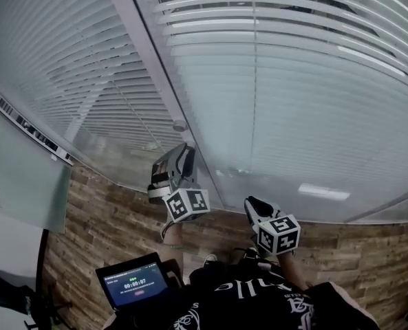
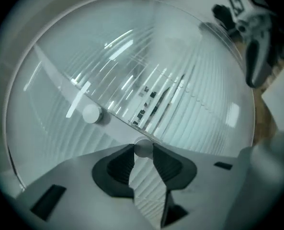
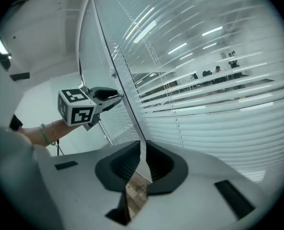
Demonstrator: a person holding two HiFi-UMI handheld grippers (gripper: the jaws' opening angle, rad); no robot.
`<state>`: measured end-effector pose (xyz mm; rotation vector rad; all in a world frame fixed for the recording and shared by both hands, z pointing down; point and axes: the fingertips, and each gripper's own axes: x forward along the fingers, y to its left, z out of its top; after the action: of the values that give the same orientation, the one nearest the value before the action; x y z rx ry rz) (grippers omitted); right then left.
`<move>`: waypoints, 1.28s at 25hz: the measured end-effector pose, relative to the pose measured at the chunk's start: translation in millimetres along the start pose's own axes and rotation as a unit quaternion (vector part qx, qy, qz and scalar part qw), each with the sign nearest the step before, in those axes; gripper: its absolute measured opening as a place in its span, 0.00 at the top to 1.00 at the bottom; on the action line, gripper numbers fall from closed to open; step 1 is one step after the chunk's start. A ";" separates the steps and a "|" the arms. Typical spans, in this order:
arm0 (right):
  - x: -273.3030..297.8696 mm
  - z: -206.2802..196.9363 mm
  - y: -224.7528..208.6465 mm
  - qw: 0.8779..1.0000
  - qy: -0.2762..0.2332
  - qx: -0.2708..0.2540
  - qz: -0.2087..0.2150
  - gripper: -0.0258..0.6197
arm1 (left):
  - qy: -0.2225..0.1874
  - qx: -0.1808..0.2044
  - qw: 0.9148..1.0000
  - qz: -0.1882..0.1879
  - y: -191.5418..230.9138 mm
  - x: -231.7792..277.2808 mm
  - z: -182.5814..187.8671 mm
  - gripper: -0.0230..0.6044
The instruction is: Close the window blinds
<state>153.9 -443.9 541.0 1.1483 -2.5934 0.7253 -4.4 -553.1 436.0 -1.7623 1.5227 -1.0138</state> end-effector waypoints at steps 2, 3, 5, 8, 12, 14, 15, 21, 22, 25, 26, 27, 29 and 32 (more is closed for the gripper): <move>1.8 0.4 -0.7 1.000 0.003 0.003 -0.003 0.89 | -0.022 -0.055 0.998 -0.011 2.6 2.9 -1.4 0.77; 2.0 0.4 -0.3 1.000 0.004 0.005 -0.003 0.89 | -0.036 -0.154 0.987 -0.024 3.9 3.2 -2.0 0.77; 1.8 -0.9 0.7 1.000 0.004 0.007 -0.003 0.89 | -0.077 -0.394 0.915 -0.051 8.8 -0.2 2.0 0.74; -1.4 -4.9 -0.6 1.000 0.004 0.007 -0.006 0.89 | -0.129 -0.621 0.772 -0.045 21.2 -5.7 4.3 0.70; -8.5 -9.6 -3.3 1.000 0.003 0.008 -0.015 0.89 | -0.110 -0.612 0.782 -0.033 21.5 -5.0 0.7 0.76; -11.4 -13.8 -4.3 1.000 0.002 0.009 -0.019 0.89 | -0.080 -0.443 0.893 -0.021 12.3 -6.2 3.0 0.76; -11.6 -15.3 -5.4 1.000 0.002 0.009 -0.022 0.89 | -0.062 -0.316 0.947 -0.009 7.5 -5.8 4.8 0.76; -3.5 -14.8 -3.5 0.999 0.008 0.016 -0.040 0.89 | -0.067 -0.090 0.993 -0.025 2.8 4.8 4.2 0.76; -4.6 -17.3 0.2 0.999 0.007 0.017 -0.041 0.89 | -0.072 -0.109 0.991 -0.033 1.5 1.4 4.6 0.76; -10.4 -30.1 12.7 0.999 0.000 0.021 -0.044 0.89 | -0.113 -0.260 0.957 -0.065 -5.3 -20.3 6.2 0.72; -10.8 -33.4 16.7 0.999 -0.002 0.023 -0.047 0.89 | -0.128 -0.330 0.932 -0.082 -8.3 -28.7 5.5 0.72; -9.9 -35.7 20.9 0.998 -0.005 0.025 -0.049 0.89 | -0.137 -0.391 0.904 -0.104 -13.4 -37.0 3.4 0.72; -5.6 -39.1 32.9 0.998 -0.008 0.030 -0.052 0.89 | -0.133 -0.473 0.858 -0.154 -30.8 -54.9 -9.0 0.75; -0.8 -49.5 66.7 0.998 -0.011 0.036 -0.056 0.89 | -0.092 -0.523 0.822 -0.206 -60.5 -93.1 -47.6 0.96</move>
<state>104.9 -379.5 559.6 1.3190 -2.5146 0.7922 -17.4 -449.2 496.2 -2.9242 1.7350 -0.0473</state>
